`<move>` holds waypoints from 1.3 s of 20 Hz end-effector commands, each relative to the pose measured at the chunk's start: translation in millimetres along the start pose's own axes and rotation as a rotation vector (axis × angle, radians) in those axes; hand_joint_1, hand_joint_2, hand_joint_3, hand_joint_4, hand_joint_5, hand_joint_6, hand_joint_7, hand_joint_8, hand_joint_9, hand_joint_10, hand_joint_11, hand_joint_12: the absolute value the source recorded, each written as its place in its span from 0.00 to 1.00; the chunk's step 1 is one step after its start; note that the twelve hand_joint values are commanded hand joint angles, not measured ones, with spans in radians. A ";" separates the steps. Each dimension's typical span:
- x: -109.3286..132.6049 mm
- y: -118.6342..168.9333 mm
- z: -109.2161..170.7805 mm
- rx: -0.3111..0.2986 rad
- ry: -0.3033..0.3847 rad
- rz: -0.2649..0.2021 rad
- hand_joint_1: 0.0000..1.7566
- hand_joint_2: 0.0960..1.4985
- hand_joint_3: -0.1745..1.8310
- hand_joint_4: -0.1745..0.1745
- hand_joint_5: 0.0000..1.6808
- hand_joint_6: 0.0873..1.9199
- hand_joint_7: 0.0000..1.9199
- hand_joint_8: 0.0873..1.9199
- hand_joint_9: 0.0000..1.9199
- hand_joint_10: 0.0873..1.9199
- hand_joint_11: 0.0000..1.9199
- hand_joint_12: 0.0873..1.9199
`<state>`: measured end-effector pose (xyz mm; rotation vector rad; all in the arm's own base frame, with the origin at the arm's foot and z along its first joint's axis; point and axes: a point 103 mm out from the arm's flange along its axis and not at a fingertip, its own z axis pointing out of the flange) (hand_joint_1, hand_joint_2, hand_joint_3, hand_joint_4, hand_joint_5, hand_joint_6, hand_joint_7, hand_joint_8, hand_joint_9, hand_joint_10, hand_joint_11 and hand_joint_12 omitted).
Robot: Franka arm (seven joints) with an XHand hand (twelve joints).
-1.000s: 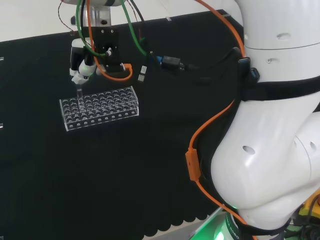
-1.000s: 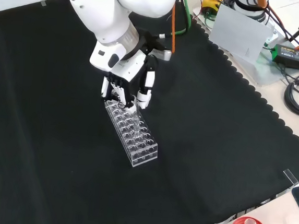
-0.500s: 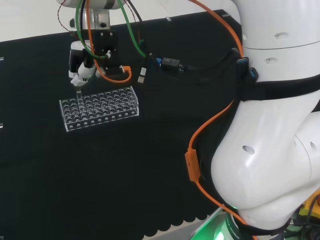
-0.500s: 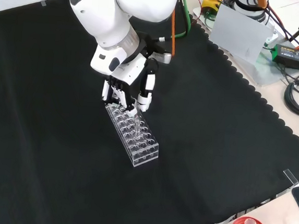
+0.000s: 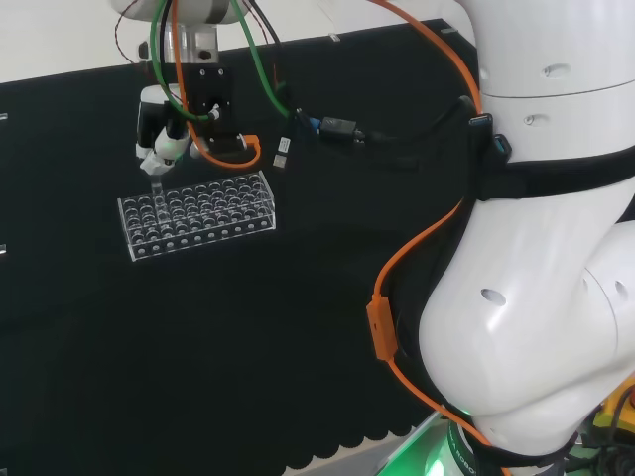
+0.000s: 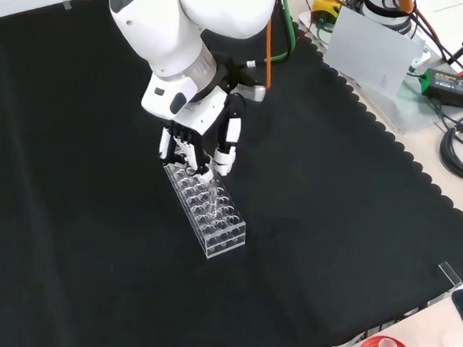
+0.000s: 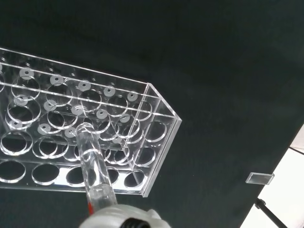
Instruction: Put the test tube back in the rack.
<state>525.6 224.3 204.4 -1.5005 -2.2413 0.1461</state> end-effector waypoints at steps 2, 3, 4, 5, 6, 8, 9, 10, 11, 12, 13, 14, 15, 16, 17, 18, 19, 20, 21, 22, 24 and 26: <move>-2.8 0.6 9.7 0.001 -0.003 0.001 0.81 0.66 0.00 0.00 0.82 0.12 0.78 0.18 0.74 0.00 0.29 0.67; -3.1 0.7 11.6 0.000 -0.002 0.000 0.81 0.66 0.00 0.00 0.82 0.12 0.78 0.18 0.74 0.00 0.29 0.67; -3.7 0.4 12.0 -0.001 0.003 -0.001 0.81 0.66 0.00 0.00 0.82 0.12 0.78 0.18 0.74 0.00 0.29 0.67; -4.1 0.2 12.2 -0.001 0.003 -0.002 0.81 0.66 0.00 0.00 0.82 0.12 0.78 0.18 0.74 0.00 0.29 0.67; -4.2 0.2 12.5 0.001 0.002 -0.001 0.81 0.66 0.00 0.00 0.82 0.12 0.78 0.18 0.74 0.00 0.29 0.67; -4.3 0.5 14.4 -0.002 -0.001 0.002 0.81 0.66 0.00 0.00 0.82 0.12 0.78 0.18 0.74 0.00 0.29 0.67; -4.1 0.7 15.5 -0.003 -0.001 0.003 0.81 0.66 0.00 0.00 0.82 0.12 0.78 0.18 0.74 0.00 0.29 0.67; -4.3 1.1 17.0 -0.004 -0.002 0.002 0.81 0.66 0.00 0.00 0.82 0.12 0.78 0.18 0.74 0.00 0.29 0.67; -4.9 0.7 17.0 -0.001 -0.001 -0.001 0.81 0.66 0.00 0.00 0.82 0.12 0.78 0.18 0.74 0.00 0.29 0.67; -5.1 0.8 17.4 0.001 0.000 -0.003 0.81 0.66 0.00 0.00 0.82 0.12 0.78 0.18 0.74 0.00 0.29 0.67; -5.1 1.1 18.0 0.003 -0.001 -0.003 0.81 0.66 0.00 0.00 0.82 0.12 0.78 0.18 0.74 0.00 0.29 0.67; -4.8 1.7 18.9 0.005 -0.004 -0.003 0.81 0.66 0.00 0.00 0.82 0.12 0.78 0.18 0.74 0.00 0.29 0.67; -4.1 2.7 20.4 0.007 -0.008 -0.003 0.81 0.66 0.00 0.00 0.82 0.12 0.78 0.18 0.74 0.00 0.29 0.67; -3.0 4.4 22.9 0.009 -0.010 -0.003 0.81 0.66 0.00 0.00 0.82 0.12 0.78 0.18 0.74 0.00 0.29 0.67; -3.6 3.9 22.8 0.007 -0.005 -0.008 0.81 0.66 0.00 0.00 0.82 0.12 0.78 0.18 0.74 0.00 0.29 0.67; -3.5 4.2 23.4 0.008 -0.004 -0.009 0.81 0.66 0.00 0.00 0.82 0.12 0.78 0.18 0.74 0.00 0.29 0.67; -3.3 4.6 24.1 0.008 -0.004 -0.010 0.81 0.66 0.00 0.00 0.82 0.12 0.78 0.18 0.74 0.00 0.29 0.67; -2.9 5.0 24.8 0.008 -0.006 -0.011 0.81 0.66 0.00 0.00 0.82 0.12 0.78 0.18 0.74 0.00 0.29 0.67; -2.2 5.5 25.7 0.009 -0.010 -0.011 0.81 0.66 0.00 0.00 0.82 0.12 0.78 0.18 0.74 0.00 0.29 0.67; -1.9 5.8 26.4 0.009 -0.009 -0.013 0.81 0.66 0.00 0.00 0.82 0.12 0.78 0.18 0.74 0.00 0.29 0.67; -1.0 6.7 28.0 0.011 -0.013 -0.012 0.81 0.66 0.00 0.00 0.82 0.12 0.78 0.18 0.74 0.00 0.29 0.67; -0.6 7.8 29.4 0.012 -0.014 -0.013 0.81 0.66 0.00 0.00 0.82 0.12 0.78 0.18 0.74 0.00 0.29 0.67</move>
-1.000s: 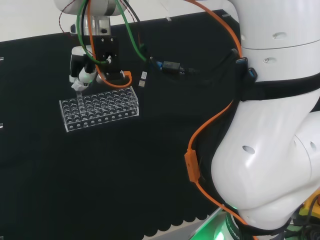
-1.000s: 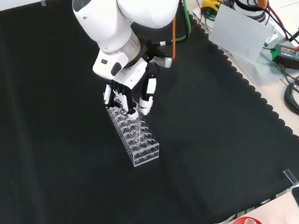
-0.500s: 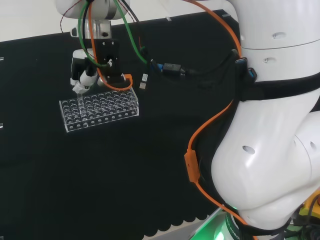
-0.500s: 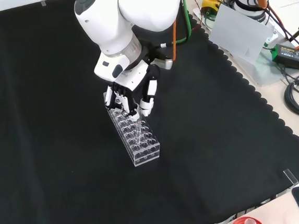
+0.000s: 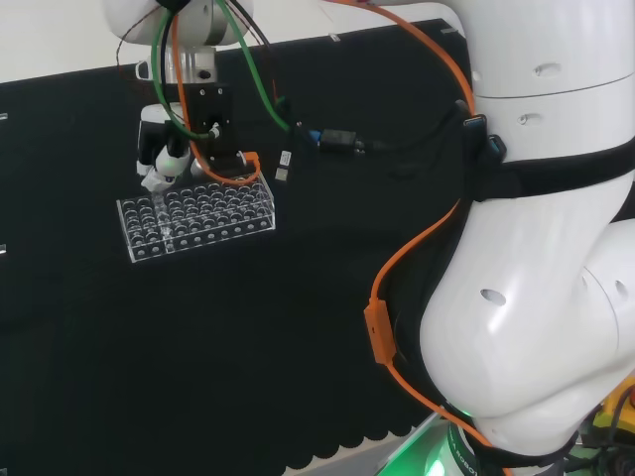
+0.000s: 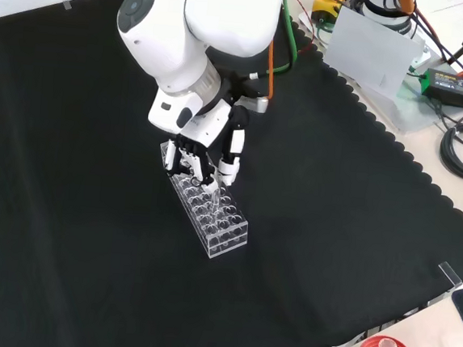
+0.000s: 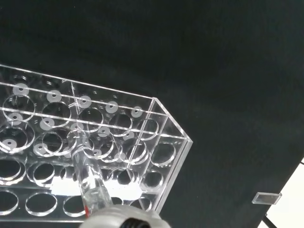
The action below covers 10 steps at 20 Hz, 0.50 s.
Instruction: Put the test tube back in the rack.
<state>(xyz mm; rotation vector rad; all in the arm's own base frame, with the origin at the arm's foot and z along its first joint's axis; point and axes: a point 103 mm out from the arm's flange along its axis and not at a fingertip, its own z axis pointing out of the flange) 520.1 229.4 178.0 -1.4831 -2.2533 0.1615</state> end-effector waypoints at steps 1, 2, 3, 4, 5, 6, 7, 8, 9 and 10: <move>1.3 2.3 3.1 0.002 -0.004 -0.001 0.81 0.66 0.00 0.00 0.82 0.12 0.78 0.18 0.74 0.00 0.29 0.67; 1.5 2.6 3.5 0.002 -0.003 -0.002 0.81 0.66 0.00 0.00 0.82 0.12 0.78 0.18 0.74 0.00 0.29 0.67; 1.7 2.9 4.0 0.003 -0.005 -0.001 0.81 0.66 0.00 0.00 0.82 0.12 0.78 0.18 0.74 0.00 0.29 0.67; 1.8 3.2 4.4 0.004 -0.003 -0.001 0.81 0.66 0.00 0.00 0.82 0.12 0.78 0.18 0.74 0.00 0.29 0.67; 1.8 3.4 4.8 0.004 -0.001 -0.002 0.81 0.66 0.00 0.00 0.82 0.12 0.78 0.18 0.74 0.00 0.29 0.67; 1.9 3.7 5.2 0.004 -0.001 -0.002 0.81 0.66 0.00 0.00 0.82 0.12 0.78 0.18 0.74 0.00 0.29 0.67; 2.0 3.8 5.6 0.004 -0.002 -0.003 0.81 0.66 0.00 0.00 0.82 0.12 0.78 0.18 0.74 0.00 0.29 0.67; 2.1 3.9 6.1 0.003 -0.002 -0.004 0.81 0.66 0.00 0.00 0.82 0.12 0.78 0.18 0.74 0.00 0.29 0.67; 2.2 4.0 6.5 0.003 -0.002 -0.005 0.81 0.66 0.00 0.00 0.82 0.12 0.78 0.18 0.74 0.00 0.29 0.67; 2.3 4.2 6.8 0.002 -0.003 -0.006 0.81 0.66 0.00 0.00 0.82 0.12 0.78 0.18 0.74 0.00 0.29 0.67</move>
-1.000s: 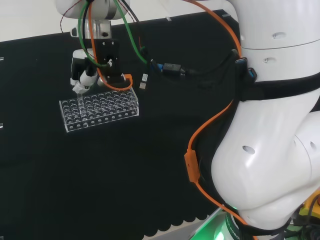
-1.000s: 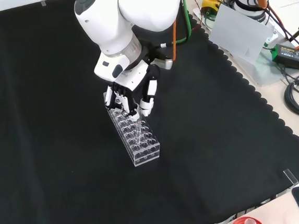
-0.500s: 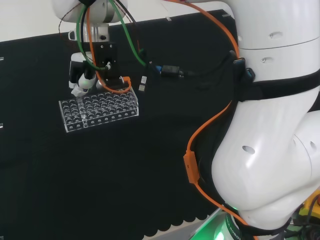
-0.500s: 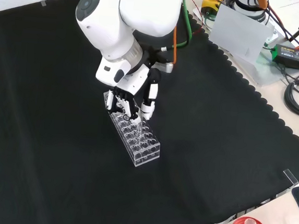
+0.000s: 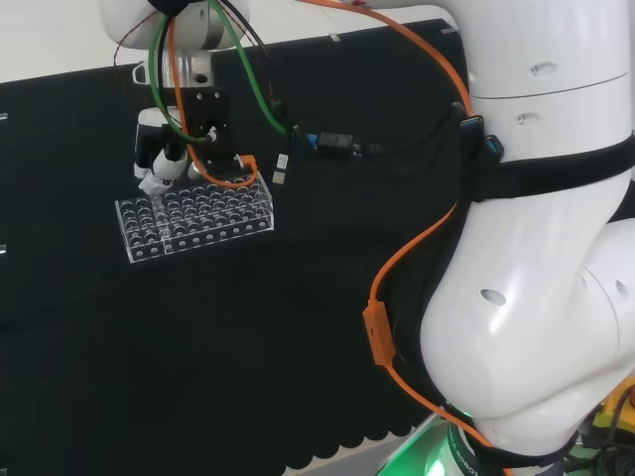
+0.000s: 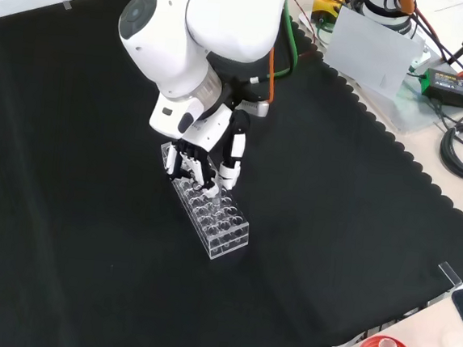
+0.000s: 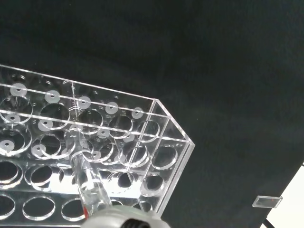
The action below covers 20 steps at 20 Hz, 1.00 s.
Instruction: Put the test tube back in the rack.
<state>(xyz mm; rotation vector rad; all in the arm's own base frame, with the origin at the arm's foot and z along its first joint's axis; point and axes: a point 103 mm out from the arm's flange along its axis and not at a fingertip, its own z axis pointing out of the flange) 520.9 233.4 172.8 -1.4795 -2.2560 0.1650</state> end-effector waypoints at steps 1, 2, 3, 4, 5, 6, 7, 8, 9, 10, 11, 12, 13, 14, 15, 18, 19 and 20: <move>0.7 0.4 2.3 0.001 -0.001 -0.004 0.81 0.66 0.00 0.00 0.82 0.12 0.78 0.18 0.74 0.00 0.29 0.67; 0.7 0.7 2.9 0.008 0.004 -0.004 0.81 0.66 0.00 0.00 0.82 0.12 0.78 0.18 0.74 0.00 0.29 0.67; 0.9 1.5 4.0 0.026 0.019 -0.004 0.81 0.66 0.00 0.00 0.82 0.12 0.78 0.18 0.74 0.00 0.28 0.67; 1.9 3.2 5.9 0.060 0.034 -0.006 0.81 0.66 0.00 0.00 0.82 0.12 0.78 0.17 0.74 0.00 0.28 0.68; 3.1 5.0 7.6 0.085 0.043 -0.009 0.79 0.66 0.00 0.00 0.82 0.11 0.77 0.14 0.75 0.00 0.27 0.68; 3.7 6.3 8.8 0.106 0.053 -0.010 0.79 0.66 0.00 0.06 0.78 0.13 0.78 0.09 0.75 0.00 0.25 0.70; 3.8 7.0 9.4 0.116 0.066 -0.010 0.78 0.63 0.00 0.17 0.69 0.20 0.77 0.05 0.74 0.00 0.22 0.72; 3.5 7.4 9.2 0.119 0.074 -0.012 0.76 0.60 0.00 0.27 0.60 0.26 0.74 0.03 0.71 0.00 0.19 0.74; 3.0 7.4 8.6 0.117 0.080 -0.014 0.74 0.59 0.00 0.33 0.53 0.33 0.70 0.03 0.68 0.00 0.16 0.76; 2.5 7.4 7.9 0.116 0.083 -0.016 0.73 0.57 0.00 0.38 0.47 0.37 0.65 0.07 0.66 0.00 0.14 0.77; 2.0 7.2 7.3 0.116 0.089 -0.018 0.72 0.57 0.00 0.41 0.43 0.40 0.59 0.14 0.63 0.00 0.11 0.78; 1.9 6.9 6.6 0.114 0.092 -0.020 0.71 0.56 0.00 0.44 0.40 0.42 0.53 0.22 0.61 0.00 0.10 0.79; 1.8 6.6 6.0 0.113 0.093 -0.022 0.71 0.56 0.00 0.46 0.39 0.42 0.48 0.29 0.60 0.00 0.08 0.80; 2.0 6.4 5.2 0.111 0.096 -0.024 0.70 0.55 0.00 0.47 0.37 0.43 0.45 0.34 0.58 0.00 0.07 0.80; 2.1 6.2 4.4 0.111 0.096 -0.027 0.70 0.55 0.00 0.48 0.37 0.43 0.43 0.36 0.57 0.00 0.06 0.80; 2.7 5.3 1.2 0.109 0.099 -0.035 0.69 0.55 0.00 0.51 0.34 0.42 0.38 0.39 0.54 0.00 0.02 0.81; 3.2 5.2 -0.3 0.107 0.099 -0.038 0.69 0.55 0.00 0.52 0.34 0.42 0.37 0.39 0.53 0.00 0.01 0.81; 3.5 5.2 -2.0 0.104 0.099 -0.040 0.69 0.55 0.00 0.53 0.33 0.42 0.37 0.39 0.52 0.00 0.01 0.81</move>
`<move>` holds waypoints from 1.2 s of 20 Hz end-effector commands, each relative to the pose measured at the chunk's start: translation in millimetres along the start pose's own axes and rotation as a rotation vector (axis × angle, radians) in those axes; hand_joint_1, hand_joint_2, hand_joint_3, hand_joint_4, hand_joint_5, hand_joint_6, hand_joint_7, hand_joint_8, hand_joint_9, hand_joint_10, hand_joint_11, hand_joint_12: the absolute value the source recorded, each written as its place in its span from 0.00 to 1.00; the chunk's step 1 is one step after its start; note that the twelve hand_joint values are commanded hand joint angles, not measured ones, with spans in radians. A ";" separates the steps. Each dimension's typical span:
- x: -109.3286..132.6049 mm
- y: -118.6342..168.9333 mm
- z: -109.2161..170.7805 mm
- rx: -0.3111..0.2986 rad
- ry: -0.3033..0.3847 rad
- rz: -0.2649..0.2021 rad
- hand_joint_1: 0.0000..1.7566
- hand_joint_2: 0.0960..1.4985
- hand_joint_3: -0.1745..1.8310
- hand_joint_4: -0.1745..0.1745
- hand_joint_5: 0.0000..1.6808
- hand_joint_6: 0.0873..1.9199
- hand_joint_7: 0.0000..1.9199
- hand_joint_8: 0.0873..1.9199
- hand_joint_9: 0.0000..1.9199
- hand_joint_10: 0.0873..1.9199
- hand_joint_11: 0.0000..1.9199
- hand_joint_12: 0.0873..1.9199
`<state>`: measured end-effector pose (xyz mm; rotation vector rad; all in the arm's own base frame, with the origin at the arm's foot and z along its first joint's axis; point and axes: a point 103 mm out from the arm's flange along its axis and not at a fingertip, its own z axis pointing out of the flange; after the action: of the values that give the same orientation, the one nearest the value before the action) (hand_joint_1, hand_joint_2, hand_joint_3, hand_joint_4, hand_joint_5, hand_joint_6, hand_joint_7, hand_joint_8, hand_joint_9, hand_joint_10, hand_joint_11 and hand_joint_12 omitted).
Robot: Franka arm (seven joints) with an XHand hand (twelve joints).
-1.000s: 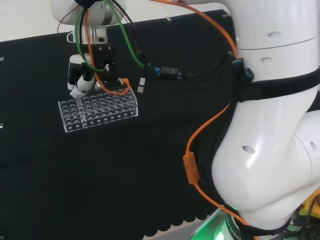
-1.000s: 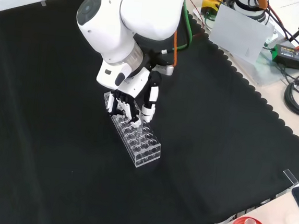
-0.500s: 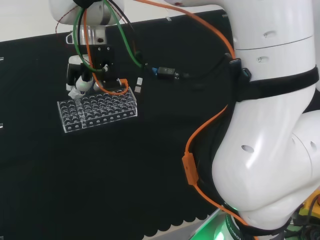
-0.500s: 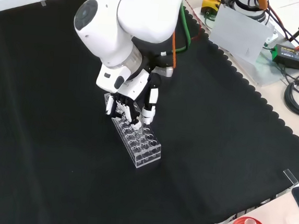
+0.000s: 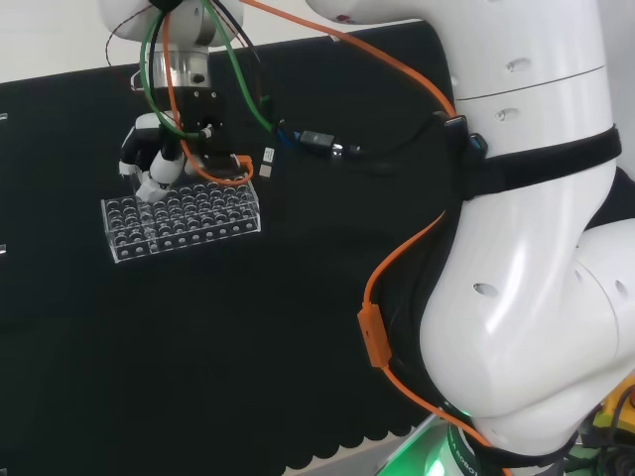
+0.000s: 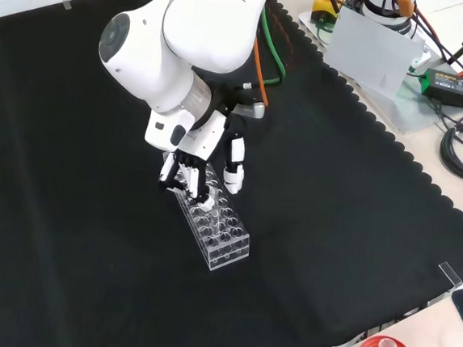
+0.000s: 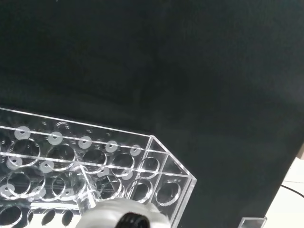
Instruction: Put the test tube back in the rack.
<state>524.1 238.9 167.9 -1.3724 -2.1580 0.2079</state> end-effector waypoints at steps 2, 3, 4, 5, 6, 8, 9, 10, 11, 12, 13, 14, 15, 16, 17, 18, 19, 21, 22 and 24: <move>2.7 -2.2 -8.9 -0.011 0.007 -0.020 0.69 0.55 0.00 0.54 0.33 0.42 0.36 0.39 0.51 0.00 0.00 0.81; 3.3 -2.2 -10.6 -0.014 0.006 -0.023 0.69 0.55 0.00 0.54 0.32 0.42 0.35 0.39 0.51 0.00 0.00 0.81; 3.6 -2.4 -12.5 -0.018 0.006 -0.024 0.69 0.54 0.00 0.55 0.32 0.42 0.35 0.39 0.51 0.00 0.00 0.81; 4.0 -2.4 -14.2 -0.019 0.005 -0.027 0.69 0.54 0.00 0.55 0.32 0.42 0.35 0.39 0.50 0.00 0.00 0.81; 4.3 -2.6 -15.6 -0.022 0.003 -0.029 0.69 0.54 0.00 0.55 0.32 0.42 0.35 0.39 0.50 0.00 0.00 0.81; 3.9 -3.2 -17.1 -0.027 0.004 -0.032 0.69 0.54 0.00 0.55 0.32 0.41 0.35 0.39 0.50 0.00 0.00 0.81; 3.8 -3.3 -17.4 -0.027 0.006 -0.034 0.69 0.54 0.00 0.56 0.32 0.41 0.35 0.39 0.50 0.00 0.00 0.81; 3.7 -3.4 -17.6 -0.027 0.006 -0.034 0.69 0.54 0.00 0.56 0.32 0.41 0.35 0.39 0.50 0.00 0.00 0.81; 3.9 -3.7 -18.0 -0.029 0.007 -0.035 0.69 0.54 0.00 0.56 0.32 0.41 0.35 0.39 0.50 0.00 0.00 0.81; 4.3 -4.2 -19.1 -0.032 0.007 -0.035 0.69 0.54 0.00 0.56 0.32 0.41 0.35 0.39 0.50 0.00 0.00 0.81; 5.0 -5.1 -20.9 -0.036 0.007 -0.035 0.69 0.54 0.00 0.57 0.32 0.41 0.34 0.39 0.50 0.00 0.00 0.81; 5.8 -6.2 -23.3 -0.043 0.005 -0.036 0.69 0.54 0.00 0.57 0.32 0.41 0.34 0.39 0.50 0.00 0.00 0.81; 6.7 -7.4 -26.3 -0.049 0.002 -0.037 0.69 0.54 0.00 0.58 0.32 0.41 0.34 0.39 0.49 0.00 0.00 0.80; 7.4 -8.8 -29.4 -0.055 0.002 -0.038 0.69 0.54 0.00 0.58 0.32 0.41 0.33 0.39 0.49 0.00 0.00 0.80; 8.5 -10.7 -33.3 -0.062 0.002 -0.040 0.69 0.54 0.00 0.58 0.31 0.41 0.33 0.39 0.49 0.00 0.00 0.80; 9.7 -12.8 -37.5 -0.068 0.002 -0.043 0.69 0.54 0.00 0.59 0.31 0.40 0.32 0.39 0.49 0.00 0.00 0.80; 11.6 -15.6 -43.1 -0.076 -0.001 -0.048 0.69 0.54 0.00 0.59 0.30 0.40 0.32 0.39 0.48 0.00 0.00 0.80; 15.8 -21.5 -56.1 -0.096 -0.010 -0.060 0.69 0.54 0.00 0.59 0.30 0.40 0.32 0.39 0.48 0.00 0.00 0.80; 17.7 -24.7 -63.6 -0.109 -0.012 -0.065 0.69 0.54 0.00 0.59 0.30 0.40 0.32 0.39 0.48 0.00 0.00 0.80; 20.5 -31.5 -78.7 -0.136 -0.016 -0.071 0.69 0.54 0.00 0.59 0.29 0.40 0.32 0.39 0.48 0.00 0.00 0.80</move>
<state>533.4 235.2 221.3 -1.3624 -2.2300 0.1021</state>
